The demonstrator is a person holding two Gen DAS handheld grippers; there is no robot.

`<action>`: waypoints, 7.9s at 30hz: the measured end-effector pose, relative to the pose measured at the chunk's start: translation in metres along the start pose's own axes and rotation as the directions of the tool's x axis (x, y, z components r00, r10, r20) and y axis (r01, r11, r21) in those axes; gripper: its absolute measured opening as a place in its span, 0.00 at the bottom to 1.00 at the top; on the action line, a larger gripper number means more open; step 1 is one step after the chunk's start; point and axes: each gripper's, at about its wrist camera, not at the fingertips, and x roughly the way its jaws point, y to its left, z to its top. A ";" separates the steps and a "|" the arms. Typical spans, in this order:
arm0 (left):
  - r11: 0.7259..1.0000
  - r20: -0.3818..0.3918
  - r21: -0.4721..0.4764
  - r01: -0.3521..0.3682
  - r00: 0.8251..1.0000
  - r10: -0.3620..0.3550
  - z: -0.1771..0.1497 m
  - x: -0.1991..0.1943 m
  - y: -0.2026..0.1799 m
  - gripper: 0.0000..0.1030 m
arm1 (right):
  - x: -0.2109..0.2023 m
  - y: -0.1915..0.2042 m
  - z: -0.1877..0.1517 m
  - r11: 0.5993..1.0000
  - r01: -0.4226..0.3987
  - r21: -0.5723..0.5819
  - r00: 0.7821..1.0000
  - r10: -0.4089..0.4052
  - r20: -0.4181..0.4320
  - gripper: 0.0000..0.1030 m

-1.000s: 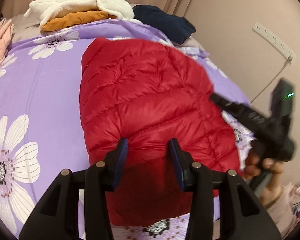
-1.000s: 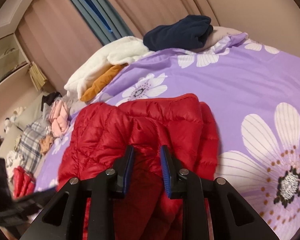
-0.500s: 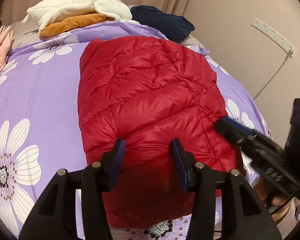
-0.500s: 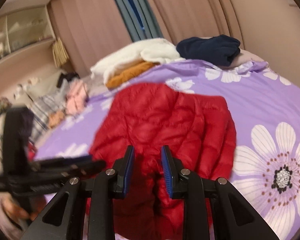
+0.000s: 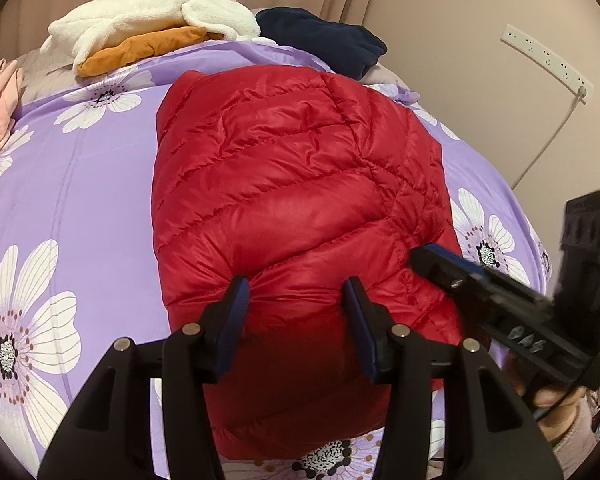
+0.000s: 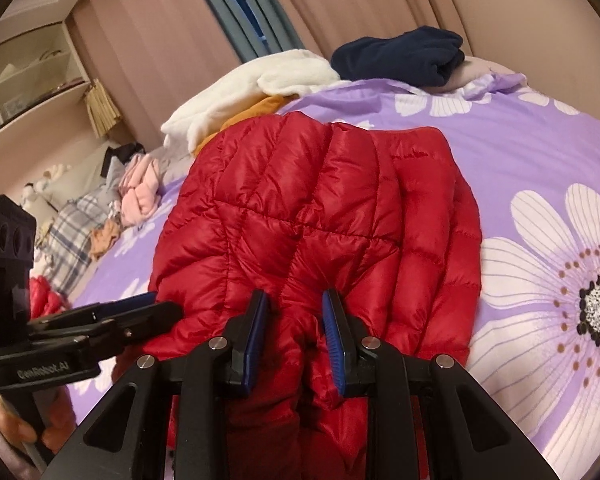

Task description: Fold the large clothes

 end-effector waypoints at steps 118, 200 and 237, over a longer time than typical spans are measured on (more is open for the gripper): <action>0.980 -0.017 -0.194 0.032 0.999 -0.036 0.016 0.010 0.047 1.00 | 0.017 -0.080 0.035 0.909 -0.156 0.386 0.981 0.187 -0.044 0.97; 0.986 0.011 -0.125 0.108 0.994 -0.107 0.024 0.018 0.033 0.79 | 0.030 -0.060 0.041 0.949 -0.178 0.260 0.983 0.182 0.011 0.47; 0.951 -0.037 -0.201 0.235 0.968 -0.247 0.023 0.008 0.058 0.75 | 0.042 -0.122 0.038 0.810 -0.192 0.555 0.959 0.276 -0.071 0.97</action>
